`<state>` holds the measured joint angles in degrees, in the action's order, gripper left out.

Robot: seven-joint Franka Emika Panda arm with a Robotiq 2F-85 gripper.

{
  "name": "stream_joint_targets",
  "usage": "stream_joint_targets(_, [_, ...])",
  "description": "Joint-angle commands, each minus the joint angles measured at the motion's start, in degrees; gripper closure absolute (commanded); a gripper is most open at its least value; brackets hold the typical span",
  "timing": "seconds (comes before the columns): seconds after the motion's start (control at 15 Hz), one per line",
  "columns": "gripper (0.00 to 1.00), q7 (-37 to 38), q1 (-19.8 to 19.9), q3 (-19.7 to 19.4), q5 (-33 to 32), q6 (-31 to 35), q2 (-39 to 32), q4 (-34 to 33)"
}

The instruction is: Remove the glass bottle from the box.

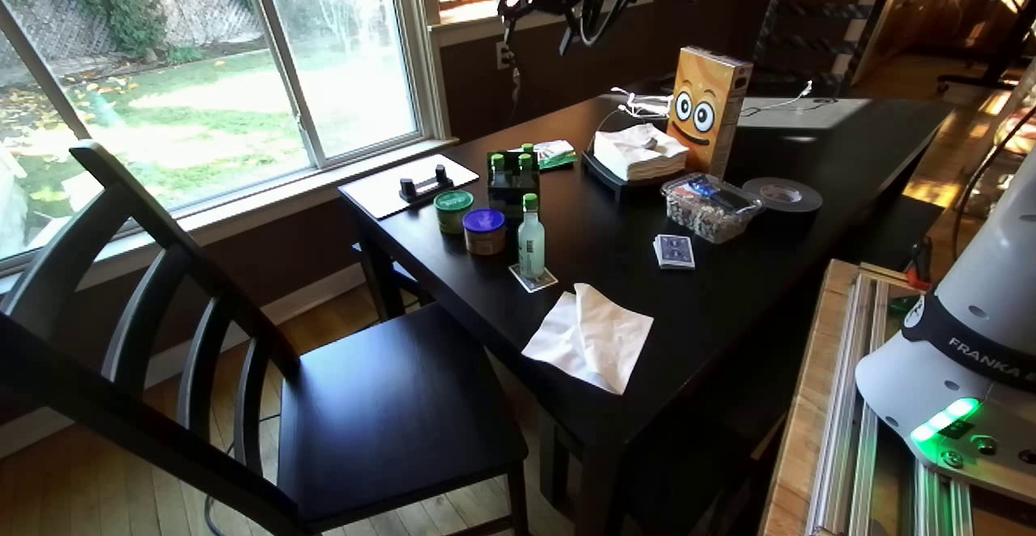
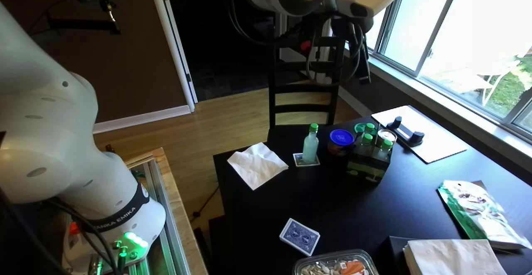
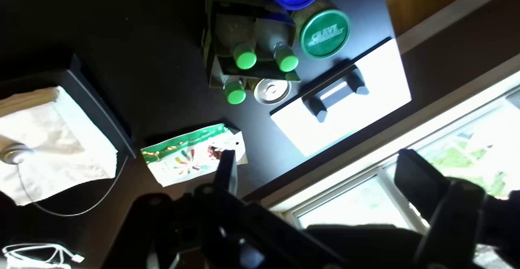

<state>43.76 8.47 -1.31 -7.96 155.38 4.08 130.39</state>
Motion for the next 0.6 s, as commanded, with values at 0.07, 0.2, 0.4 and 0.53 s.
stream_joint_targets(0.07, [0.00, 19.4, 6.7, 0.6, -19.8, 2.5, -6.0, -3.0])
stream_joint_targets(0.2, [0.00, 27.4, 5.6, -1.7, -28.7, -1.8, -7.3, -5.1])
stream_joint_targets(0.4, [0.00, 38.7, 0.9, -3.9, -38.5, -11.5, -8.8, -7.9])
stream_joint_targets(0.53, [0.00, 44.5, -2.7, -2.1, -40.9, -21.0, -9.6, -7.3])
